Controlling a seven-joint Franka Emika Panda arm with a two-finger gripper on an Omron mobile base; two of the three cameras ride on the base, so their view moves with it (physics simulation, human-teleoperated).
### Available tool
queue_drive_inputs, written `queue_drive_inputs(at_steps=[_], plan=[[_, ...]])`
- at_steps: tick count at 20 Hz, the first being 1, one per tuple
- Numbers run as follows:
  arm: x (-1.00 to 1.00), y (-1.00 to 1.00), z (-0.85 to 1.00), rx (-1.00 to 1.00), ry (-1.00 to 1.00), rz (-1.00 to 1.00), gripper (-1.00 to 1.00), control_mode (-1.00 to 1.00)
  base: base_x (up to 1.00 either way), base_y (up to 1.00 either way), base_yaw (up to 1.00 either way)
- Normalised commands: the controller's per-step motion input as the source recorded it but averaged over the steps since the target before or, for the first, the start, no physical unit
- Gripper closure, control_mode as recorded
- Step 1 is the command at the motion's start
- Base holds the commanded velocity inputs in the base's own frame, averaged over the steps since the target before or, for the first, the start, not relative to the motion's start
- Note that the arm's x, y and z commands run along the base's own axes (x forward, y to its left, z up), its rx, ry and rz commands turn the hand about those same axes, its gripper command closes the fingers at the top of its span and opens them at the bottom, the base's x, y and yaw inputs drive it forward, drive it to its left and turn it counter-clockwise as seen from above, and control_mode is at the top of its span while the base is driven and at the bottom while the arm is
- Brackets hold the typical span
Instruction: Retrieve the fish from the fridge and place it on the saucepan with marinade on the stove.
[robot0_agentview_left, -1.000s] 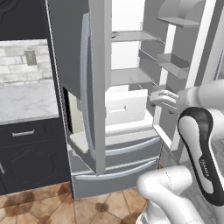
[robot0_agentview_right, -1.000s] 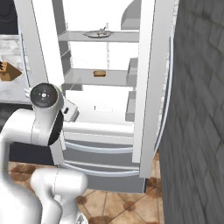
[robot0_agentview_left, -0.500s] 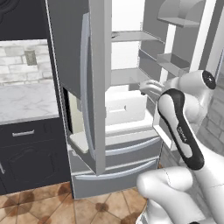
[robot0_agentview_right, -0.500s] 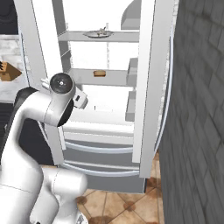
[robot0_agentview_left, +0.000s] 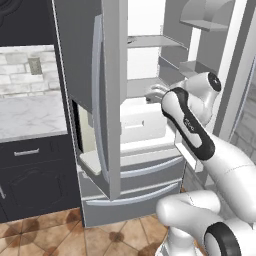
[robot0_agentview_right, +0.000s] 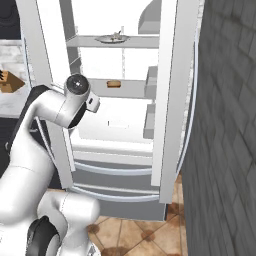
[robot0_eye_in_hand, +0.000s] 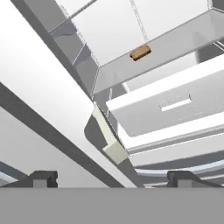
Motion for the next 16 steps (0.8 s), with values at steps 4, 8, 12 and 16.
queue_drive_inputs(at_steps=[4, 8, 12, 16], plan=[[0.1, 0.15, 0.0, 0.0, 0.0, 0.27, -1.0, -1.0, 0.0, 0.0, 0.0], [0.12, 0.18, 0.03, 0.0, -0.02, 0.11, -1.0, -1.0, 0.0, 0.0, 0.0], [0.46, 0.31, 0.02, 0.0, -0.04, 0.01, -1.0, -1.0, 0.0, 0.0, 0.0], [0.63, 0.33, 0.0, 0.0, -0.05, 0.0, -1.0, -1.0, 0.0, 0.0, 0.0]])
